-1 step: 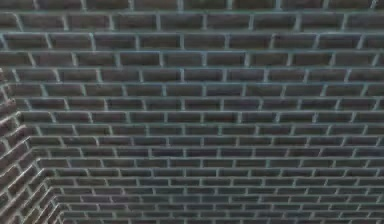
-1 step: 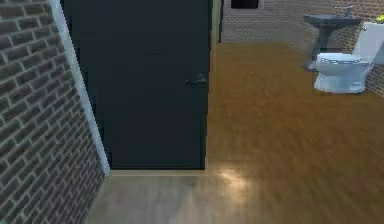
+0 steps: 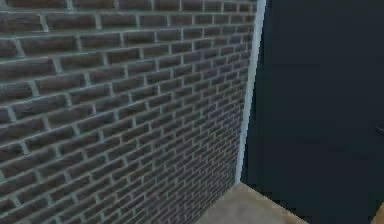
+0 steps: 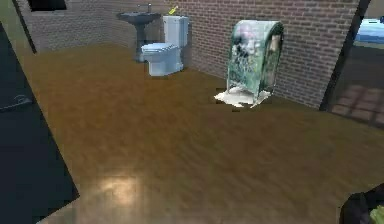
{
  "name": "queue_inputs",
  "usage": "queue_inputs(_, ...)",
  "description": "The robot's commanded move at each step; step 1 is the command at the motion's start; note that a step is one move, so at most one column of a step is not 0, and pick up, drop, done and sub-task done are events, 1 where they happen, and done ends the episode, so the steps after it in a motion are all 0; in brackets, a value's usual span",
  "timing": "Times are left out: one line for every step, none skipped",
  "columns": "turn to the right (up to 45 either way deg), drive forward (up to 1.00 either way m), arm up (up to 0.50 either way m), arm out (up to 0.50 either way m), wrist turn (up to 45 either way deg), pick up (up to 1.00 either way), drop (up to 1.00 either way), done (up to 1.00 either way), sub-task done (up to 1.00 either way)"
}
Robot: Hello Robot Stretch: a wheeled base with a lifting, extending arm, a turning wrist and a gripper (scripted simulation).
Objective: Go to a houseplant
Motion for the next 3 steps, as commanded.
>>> queue_inputs(45.0,0.0,0.0,0.0,0.0,0.0,0.0,0.0,0.0)
queue_inputs(36.0,0.0,0.0,0.0,0.0,0.0,0.0,0.0,0.0)
queue_inputs(0.0,1.0,0.0,0.0,0.0,0.0,0.0,0.0,0.0)
